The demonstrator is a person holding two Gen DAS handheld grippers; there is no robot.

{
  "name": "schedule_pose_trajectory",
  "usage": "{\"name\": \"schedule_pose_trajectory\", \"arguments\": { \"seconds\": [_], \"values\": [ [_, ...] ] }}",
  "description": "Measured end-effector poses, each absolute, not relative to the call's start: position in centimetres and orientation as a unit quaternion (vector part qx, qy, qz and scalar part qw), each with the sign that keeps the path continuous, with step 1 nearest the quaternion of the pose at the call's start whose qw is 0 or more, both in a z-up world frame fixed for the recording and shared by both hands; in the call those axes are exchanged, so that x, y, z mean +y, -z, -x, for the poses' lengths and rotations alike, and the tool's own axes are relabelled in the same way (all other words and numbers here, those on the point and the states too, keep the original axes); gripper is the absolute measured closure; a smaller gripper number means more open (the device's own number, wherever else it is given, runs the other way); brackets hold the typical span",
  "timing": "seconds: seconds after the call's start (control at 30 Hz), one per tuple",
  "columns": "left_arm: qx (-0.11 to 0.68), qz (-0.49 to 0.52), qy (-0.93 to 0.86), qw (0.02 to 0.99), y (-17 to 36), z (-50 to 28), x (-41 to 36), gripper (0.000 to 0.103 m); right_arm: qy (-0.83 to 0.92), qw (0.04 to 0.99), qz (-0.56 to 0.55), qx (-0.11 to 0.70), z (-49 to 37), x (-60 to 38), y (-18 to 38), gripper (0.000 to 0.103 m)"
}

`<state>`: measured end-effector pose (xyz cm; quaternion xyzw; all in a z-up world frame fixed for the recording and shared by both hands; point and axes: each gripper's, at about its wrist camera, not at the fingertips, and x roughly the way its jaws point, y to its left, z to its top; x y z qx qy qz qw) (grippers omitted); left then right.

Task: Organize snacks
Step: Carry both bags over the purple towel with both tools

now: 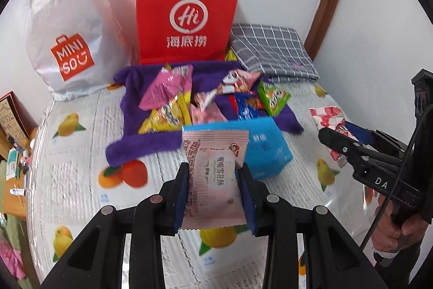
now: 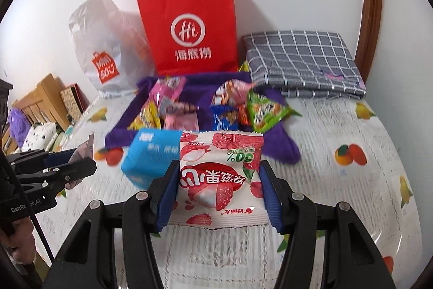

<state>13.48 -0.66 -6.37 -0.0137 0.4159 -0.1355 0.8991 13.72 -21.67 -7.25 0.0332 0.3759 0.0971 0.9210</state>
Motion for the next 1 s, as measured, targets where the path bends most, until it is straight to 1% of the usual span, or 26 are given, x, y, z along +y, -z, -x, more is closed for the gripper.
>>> {"name": "schedule_pose_trajectory", "arguments": {
  "seconds": [0.43,1.0],
  "values": [
    [0.392,0.017,0.135,0.910,3.3,-18.4,-0.2,0.069,-0.096,0.930,-0.040,0.353,-18.8,-21.3,3.6,0.046],
    [0.385,0.026,0.123,0.914,2.8,-22.9,0.3,0.069,-0.106,0.926,-0.038,0.360,-23.9,-20.2,4.0,0.046]
  ]
}}
